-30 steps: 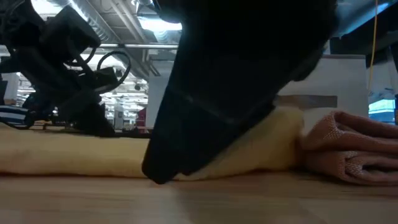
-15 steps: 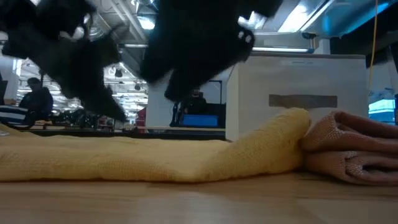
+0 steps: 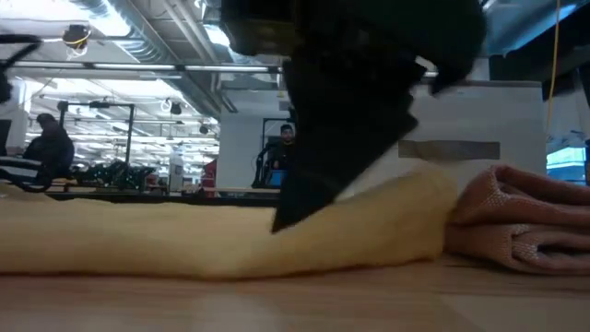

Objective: Fold towel
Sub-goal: Fold the yellow towel

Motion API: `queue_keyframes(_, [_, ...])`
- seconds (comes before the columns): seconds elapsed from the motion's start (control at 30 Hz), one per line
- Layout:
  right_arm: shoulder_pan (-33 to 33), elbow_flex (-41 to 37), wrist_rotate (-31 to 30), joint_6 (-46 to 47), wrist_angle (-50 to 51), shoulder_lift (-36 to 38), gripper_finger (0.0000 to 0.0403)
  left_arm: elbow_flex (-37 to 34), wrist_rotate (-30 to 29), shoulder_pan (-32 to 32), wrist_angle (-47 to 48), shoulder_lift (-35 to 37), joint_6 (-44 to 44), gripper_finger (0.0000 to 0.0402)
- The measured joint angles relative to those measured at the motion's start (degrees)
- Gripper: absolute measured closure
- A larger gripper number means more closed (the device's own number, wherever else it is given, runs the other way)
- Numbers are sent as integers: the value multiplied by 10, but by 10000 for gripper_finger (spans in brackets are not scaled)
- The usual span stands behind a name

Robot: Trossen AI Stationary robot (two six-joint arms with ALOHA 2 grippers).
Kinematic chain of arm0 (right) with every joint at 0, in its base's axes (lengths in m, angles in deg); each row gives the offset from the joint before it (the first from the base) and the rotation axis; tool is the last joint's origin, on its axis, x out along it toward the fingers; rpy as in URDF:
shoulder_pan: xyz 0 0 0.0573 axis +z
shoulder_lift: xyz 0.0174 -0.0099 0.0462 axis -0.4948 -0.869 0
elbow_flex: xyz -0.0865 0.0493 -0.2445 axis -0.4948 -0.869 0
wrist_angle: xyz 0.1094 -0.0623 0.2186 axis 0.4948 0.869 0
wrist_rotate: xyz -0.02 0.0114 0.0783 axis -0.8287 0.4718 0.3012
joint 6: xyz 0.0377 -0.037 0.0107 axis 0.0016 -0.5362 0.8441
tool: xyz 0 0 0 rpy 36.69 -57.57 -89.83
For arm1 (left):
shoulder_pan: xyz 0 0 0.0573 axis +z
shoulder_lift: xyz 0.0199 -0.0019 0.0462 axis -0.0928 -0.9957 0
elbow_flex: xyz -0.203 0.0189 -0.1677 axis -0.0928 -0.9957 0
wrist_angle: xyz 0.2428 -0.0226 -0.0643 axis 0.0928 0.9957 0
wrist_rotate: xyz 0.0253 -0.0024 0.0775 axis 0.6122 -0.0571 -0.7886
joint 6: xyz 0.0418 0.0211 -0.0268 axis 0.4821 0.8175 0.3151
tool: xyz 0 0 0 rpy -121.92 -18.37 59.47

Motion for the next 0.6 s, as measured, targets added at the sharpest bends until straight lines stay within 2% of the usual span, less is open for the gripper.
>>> queue_keyframes(0.13, [6, -37, 8, 21, -15, 3, 165, 3, -50, -47, 110, -2, -76, 247])
queue_keyframes(0.2, [9, -49, 15, 32, -17, 4, 165, 2, -84, -54, 134, -1, -97, 247])
queue_keyframes(0.33, [11, -45, 16, 32, -9, 4, 165, -1, -122, -51, 106, -1, -80, 247])
queue_keyframes(0.47, [11, -12, 23, 22, 13, 10, 165, 33, -111, -46, 92, -2, -43, 247])
queue_keyframes(0.6, [13, 13, -34, 14, -12, 39, 165, 91, -107, -51, 89, -1, -5, 247])
